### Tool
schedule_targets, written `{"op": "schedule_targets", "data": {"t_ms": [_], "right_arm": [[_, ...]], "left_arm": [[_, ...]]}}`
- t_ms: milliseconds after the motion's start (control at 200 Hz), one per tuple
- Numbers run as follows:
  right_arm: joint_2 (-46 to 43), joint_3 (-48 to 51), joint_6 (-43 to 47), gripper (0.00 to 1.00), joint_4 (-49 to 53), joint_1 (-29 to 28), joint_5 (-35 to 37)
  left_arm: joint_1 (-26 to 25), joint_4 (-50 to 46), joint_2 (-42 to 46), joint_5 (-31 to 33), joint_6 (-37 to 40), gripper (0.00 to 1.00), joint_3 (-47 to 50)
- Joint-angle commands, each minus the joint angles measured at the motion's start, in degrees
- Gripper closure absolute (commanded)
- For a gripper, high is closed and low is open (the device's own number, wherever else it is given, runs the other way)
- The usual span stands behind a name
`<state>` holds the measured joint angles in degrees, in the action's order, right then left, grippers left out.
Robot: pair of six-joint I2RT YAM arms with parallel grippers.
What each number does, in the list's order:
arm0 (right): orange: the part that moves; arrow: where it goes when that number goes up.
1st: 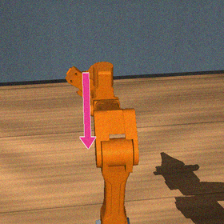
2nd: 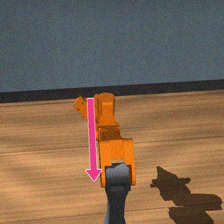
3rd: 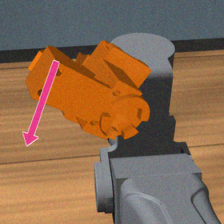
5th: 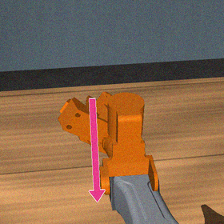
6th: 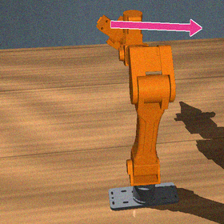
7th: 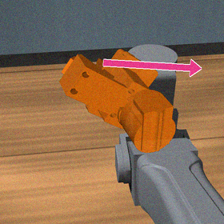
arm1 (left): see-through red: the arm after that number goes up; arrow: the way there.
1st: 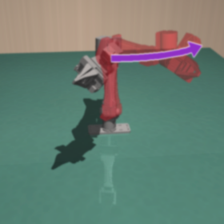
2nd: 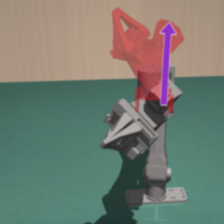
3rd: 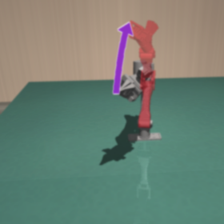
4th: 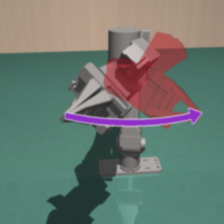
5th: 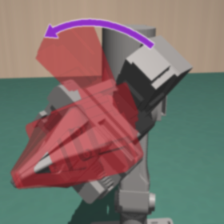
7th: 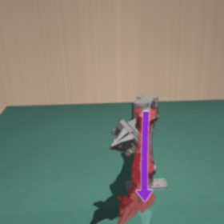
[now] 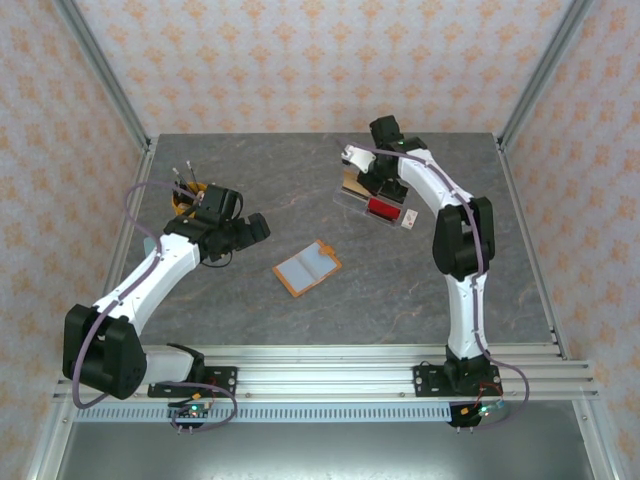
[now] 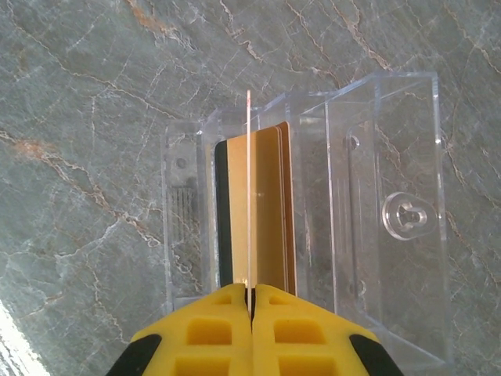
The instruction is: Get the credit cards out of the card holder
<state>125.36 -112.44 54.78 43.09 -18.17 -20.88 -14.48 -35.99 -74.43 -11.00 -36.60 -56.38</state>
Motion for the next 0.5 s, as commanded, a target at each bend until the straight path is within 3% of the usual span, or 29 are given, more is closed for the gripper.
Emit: {"op": "schedule_targets", "data": {"t_ms": [0,140,490], "right_arm": [[1.94,-2.32,3.0,1.0,4.18,0.18,1.81],[2.38,-2.36,3.75,1.0,4.98,0.18,1.29],[2.68,-3.9,1.61,0.84,4.82,0.17,1.62]], "left_arm": [[0.53,1.36,0.15,-0.07,-0.93,0.0,1.38],[0.53,1.8,0.27,-0.41,-1.06,0.0,1.79],[0.55,2.57,-0.36,-0.68,-1.72,0.0,2.42]]}}
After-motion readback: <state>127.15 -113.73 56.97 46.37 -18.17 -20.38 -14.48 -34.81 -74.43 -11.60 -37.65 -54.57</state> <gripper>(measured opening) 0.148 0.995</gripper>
